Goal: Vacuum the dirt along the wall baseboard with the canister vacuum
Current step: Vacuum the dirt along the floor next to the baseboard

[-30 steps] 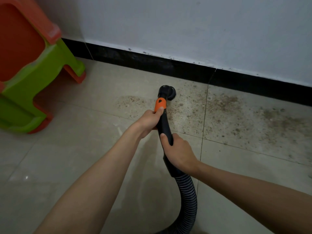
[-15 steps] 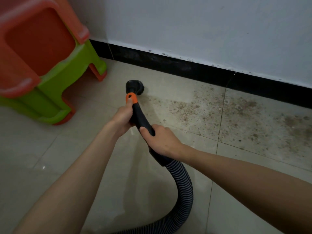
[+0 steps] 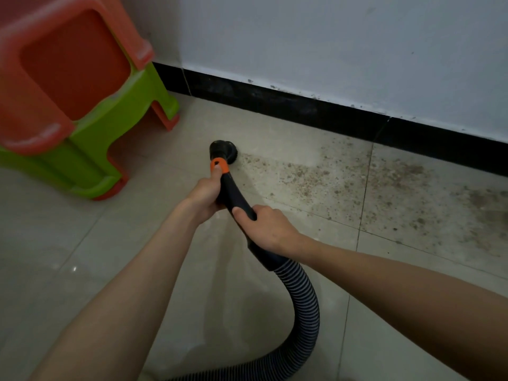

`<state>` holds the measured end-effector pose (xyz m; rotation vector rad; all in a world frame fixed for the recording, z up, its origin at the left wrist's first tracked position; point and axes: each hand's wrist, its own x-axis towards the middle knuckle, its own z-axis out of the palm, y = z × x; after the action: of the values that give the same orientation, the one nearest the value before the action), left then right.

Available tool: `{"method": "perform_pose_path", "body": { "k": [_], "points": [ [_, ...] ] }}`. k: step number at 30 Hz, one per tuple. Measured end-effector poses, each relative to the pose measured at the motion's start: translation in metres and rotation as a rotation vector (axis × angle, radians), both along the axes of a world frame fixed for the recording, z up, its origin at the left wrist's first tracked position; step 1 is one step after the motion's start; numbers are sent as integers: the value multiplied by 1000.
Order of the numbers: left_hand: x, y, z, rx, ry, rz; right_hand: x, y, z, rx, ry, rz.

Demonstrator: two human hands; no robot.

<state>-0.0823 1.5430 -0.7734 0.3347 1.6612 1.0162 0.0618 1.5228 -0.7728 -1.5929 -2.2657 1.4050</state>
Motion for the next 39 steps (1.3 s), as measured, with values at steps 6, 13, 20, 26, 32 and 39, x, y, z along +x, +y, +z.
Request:
{"method": "perform_pose_path", "body": {
  "k": [6, 13, 20, 26, 32, 39],
  "points": [
    [31, 10, 1, 6, -27, -119, 25, -4, -5, -6, -15, -108],
    [59, 8, 0, -18, -75, -292, 53, -21, -5, -45, -39, -262],
    [93, 6, 1, -31, -63, -442, 77, -41, -5, 0, -126, -351],
    [117, 9, 5, -14, -82, -525, 97, -39, -6, -94, -34, -467],
    [114, 11, 8, 2, -99, -457, 93, -29, -9, -23, -29, -405],
    [66, 10, 4, 65, -11, -196, 54, 0, 4, -52, 65, -192]
  ]
}}
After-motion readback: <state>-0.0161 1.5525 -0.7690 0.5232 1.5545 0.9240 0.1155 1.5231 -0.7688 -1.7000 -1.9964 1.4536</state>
